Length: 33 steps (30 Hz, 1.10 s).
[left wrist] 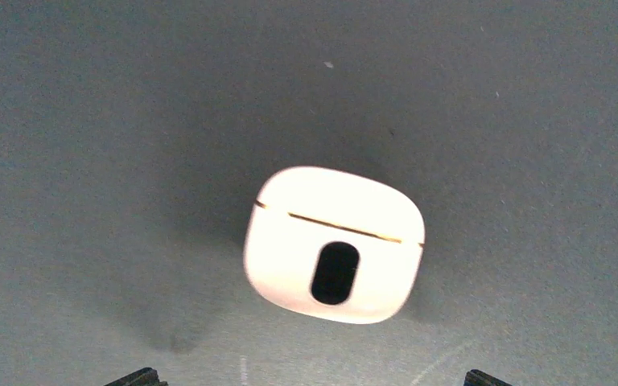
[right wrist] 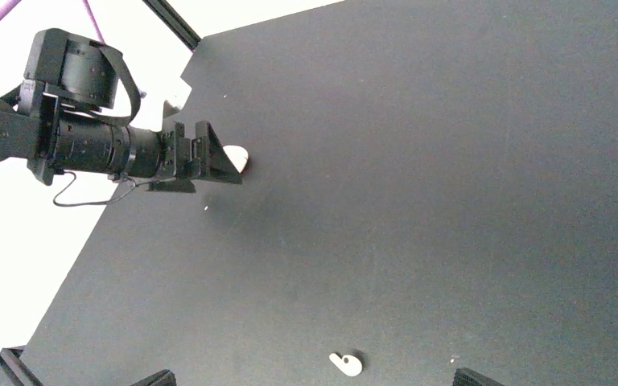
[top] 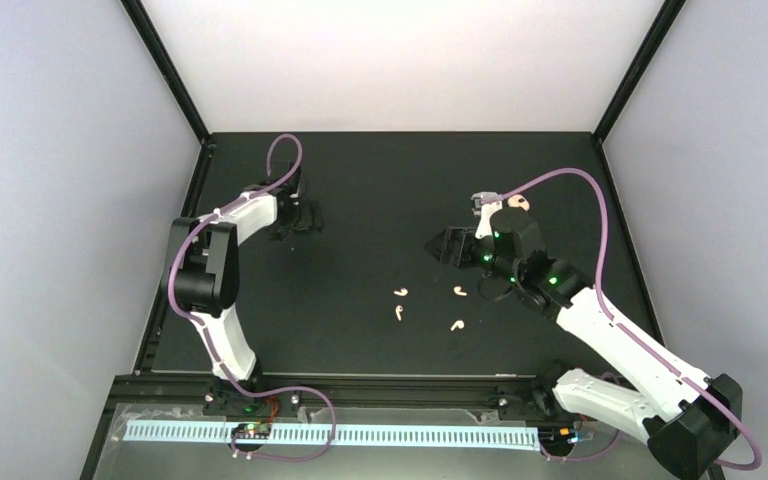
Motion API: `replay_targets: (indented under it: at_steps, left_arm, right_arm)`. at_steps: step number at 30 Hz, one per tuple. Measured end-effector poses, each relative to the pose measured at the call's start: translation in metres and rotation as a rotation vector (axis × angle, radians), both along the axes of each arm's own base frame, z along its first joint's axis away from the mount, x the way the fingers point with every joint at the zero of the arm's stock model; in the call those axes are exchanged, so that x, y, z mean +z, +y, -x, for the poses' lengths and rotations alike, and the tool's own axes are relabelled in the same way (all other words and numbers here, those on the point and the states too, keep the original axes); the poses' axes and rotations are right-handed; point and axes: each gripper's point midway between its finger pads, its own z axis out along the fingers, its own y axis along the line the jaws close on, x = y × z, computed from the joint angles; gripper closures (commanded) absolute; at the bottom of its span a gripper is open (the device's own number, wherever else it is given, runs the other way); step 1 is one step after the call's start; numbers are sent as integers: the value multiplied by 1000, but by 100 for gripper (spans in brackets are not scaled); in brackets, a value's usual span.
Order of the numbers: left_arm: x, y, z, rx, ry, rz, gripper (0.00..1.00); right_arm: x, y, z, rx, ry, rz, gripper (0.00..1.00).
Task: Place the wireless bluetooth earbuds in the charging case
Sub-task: Pick up the charging case at the center of the board.
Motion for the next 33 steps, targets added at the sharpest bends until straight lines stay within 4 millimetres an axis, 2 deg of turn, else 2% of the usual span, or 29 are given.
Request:
replay_targets:
  at_steps: [4, 8, 13, 33]
  left_arm:
    - [13, 9, -9, -9, -16, -64, 2]
    - [22, 8, -25, -43, -34, -90, 5]
    - [16, 5, -34, -99, -15, -108, 8]
    - [-10, -1, -39, -184, 81, -124, 22]
  right_arm:
    - [0, 0, 0, 0, -1, -1, 10]
    - [1, 0, 0, 1, -5, 2, 10]
    - [0, -1, 0, 4, -9, 13, 10]
    - [-9, -3, 1, 8, 7, 50, 10]
